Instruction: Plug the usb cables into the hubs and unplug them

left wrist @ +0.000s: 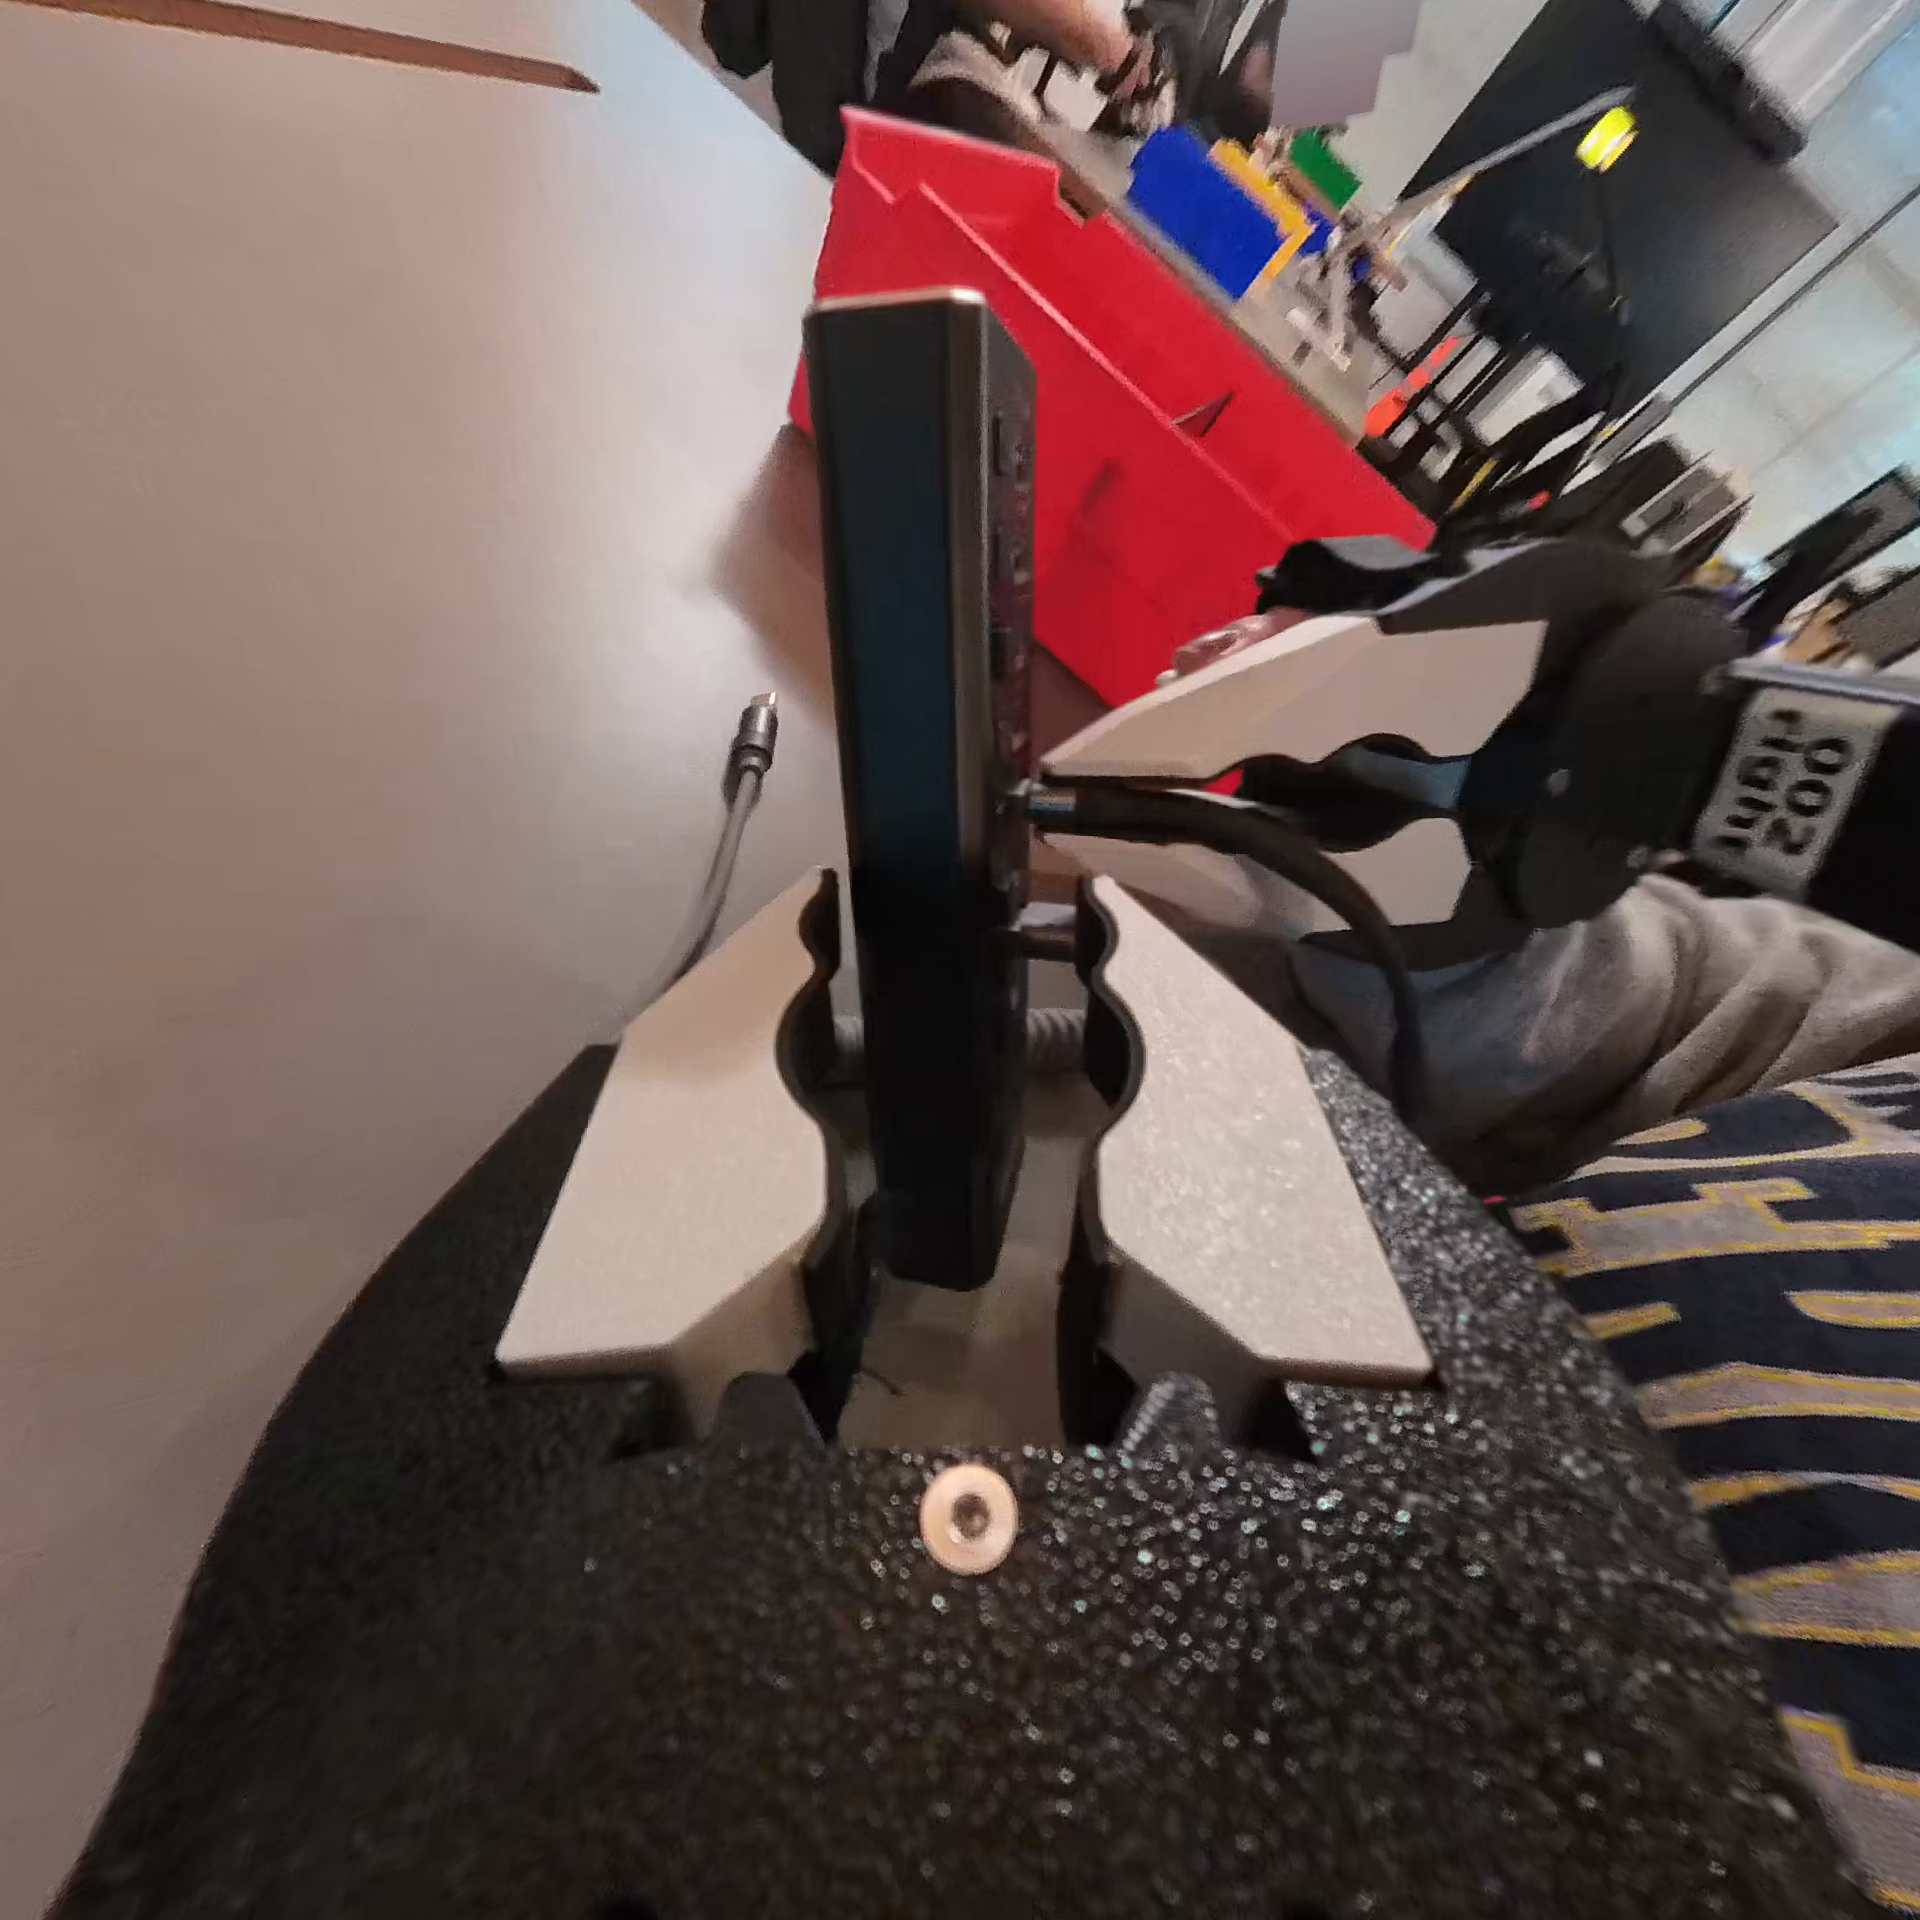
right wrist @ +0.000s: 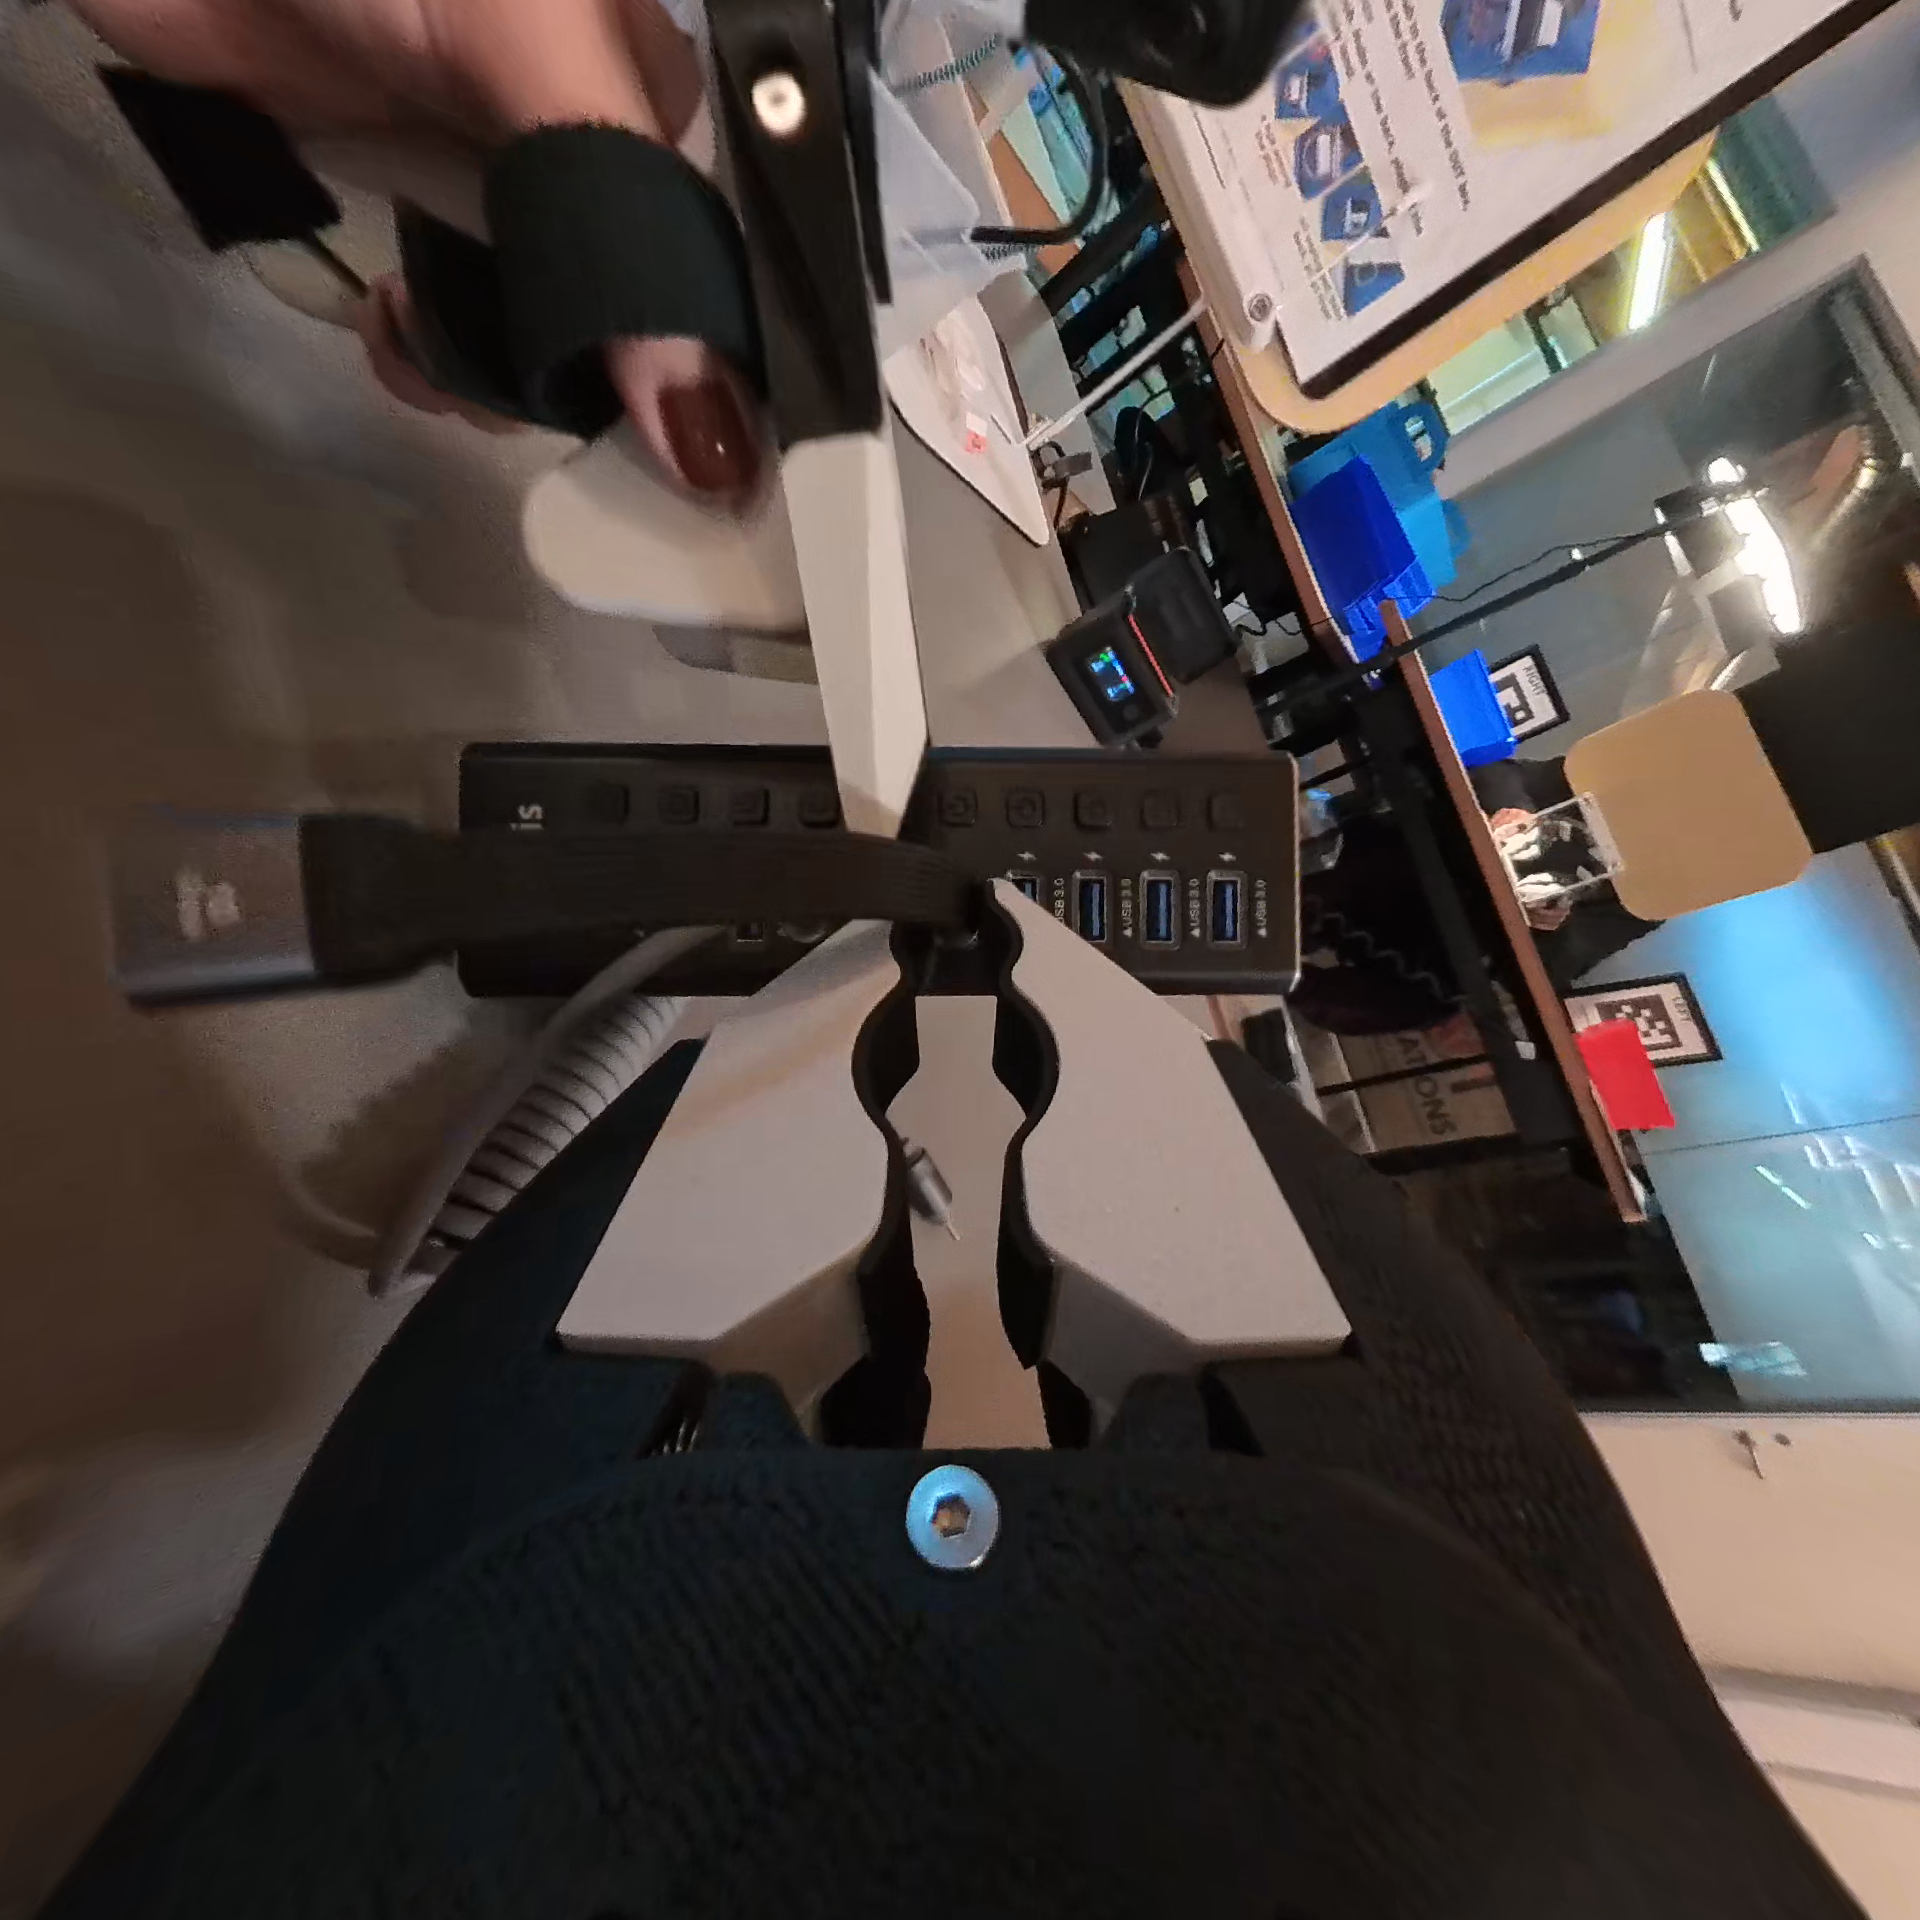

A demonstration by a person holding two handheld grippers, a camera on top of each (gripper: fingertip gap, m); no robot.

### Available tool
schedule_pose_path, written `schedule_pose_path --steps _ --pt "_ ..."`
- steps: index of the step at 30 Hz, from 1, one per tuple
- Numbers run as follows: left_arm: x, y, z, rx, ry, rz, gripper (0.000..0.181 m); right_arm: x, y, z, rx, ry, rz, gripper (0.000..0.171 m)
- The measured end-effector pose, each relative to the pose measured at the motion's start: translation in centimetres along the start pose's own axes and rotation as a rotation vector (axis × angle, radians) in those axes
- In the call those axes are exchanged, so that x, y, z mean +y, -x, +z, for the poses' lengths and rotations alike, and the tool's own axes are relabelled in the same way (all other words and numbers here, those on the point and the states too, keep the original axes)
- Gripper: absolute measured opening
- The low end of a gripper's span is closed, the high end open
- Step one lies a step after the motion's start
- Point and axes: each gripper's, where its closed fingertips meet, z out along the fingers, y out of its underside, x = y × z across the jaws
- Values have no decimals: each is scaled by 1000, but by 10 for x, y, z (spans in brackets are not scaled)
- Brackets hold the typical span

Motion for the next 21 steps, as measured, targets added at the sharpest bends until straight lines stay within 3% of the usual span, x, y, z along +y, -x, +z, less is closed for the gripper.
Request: schedule_pose_path --steps 2,8,13,15,18,21 --pt "-2 4 3 -47 10 44 29 -3 1 0 8 -7 -18 6" --pt "0 3 5 -47 39 89 30 -6 2 -3 7 -27 21 5" --pt "3 3 4 -28 13 60 29 -7 3 -5 -118 -143 329 5" --pt "3 4 5 -5 5 42 29 -5 4 -3 -67 -99 246 5" --pt "-1 4 3 -11 10 82 28 -7 2 -3 62 44 -75 5" --pt "-1 0 0 -13 18 111 28 -12 1 -5 34 2 -3 5"
